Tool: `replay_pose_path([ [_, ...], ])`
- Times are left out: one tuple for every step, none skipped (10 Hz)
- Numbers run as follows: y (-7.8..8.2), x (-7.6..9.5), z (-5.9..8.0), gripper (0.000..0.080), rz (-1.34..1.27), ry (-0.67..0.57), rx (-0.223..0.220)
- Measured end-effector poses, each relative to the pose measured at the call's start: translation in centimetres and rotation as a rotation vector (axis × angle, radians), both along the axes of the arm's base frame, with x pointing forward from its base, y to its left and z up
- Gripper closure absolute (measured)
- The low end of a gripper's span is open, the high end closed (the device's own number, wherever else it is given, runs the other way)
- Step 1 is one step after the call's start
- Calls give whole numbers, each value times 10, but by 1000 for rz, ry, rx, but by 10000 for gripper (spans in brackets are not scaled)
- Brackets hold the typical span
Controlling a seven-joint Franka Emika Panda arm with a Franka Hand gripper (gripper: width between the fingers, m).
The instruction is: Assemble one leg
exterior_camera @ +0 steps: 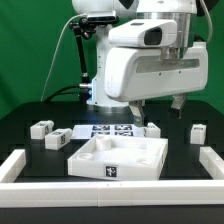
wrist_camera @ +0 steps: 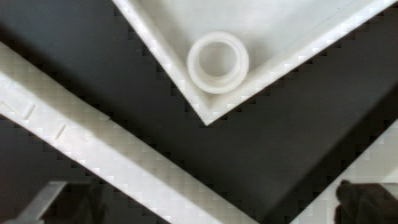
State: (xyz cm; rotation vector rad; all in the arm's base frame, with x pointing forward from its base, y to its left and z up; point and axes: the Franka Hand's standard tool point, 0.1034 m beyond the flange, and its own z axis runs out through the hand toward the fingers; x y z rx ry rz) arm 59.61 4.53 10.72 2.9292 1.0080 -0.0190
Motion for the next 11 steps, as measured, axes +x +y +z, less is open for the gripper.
replay_pose_path([
  [0,0,0,150,0,0,0],
  [0,0,-1,150,19,-18,4],
  [-1,-6,-9,150,60,-44,12],
  [-3,-14,-13,150,119,-56,15],
  [-6,-20,-15,150,211,-58,13],
  [-5,-26,-19,150,292,-36,7],
  [-2,-31,-21,150,352,-8,-2],
  [-2,-30,-21,150,341,-13,1],
  [-2,-30,-21,150,341,-12,1],
  [-2,-30,-21,150,341,-12,1],
  [-6,-29,-22,150,419,-21,0],
])
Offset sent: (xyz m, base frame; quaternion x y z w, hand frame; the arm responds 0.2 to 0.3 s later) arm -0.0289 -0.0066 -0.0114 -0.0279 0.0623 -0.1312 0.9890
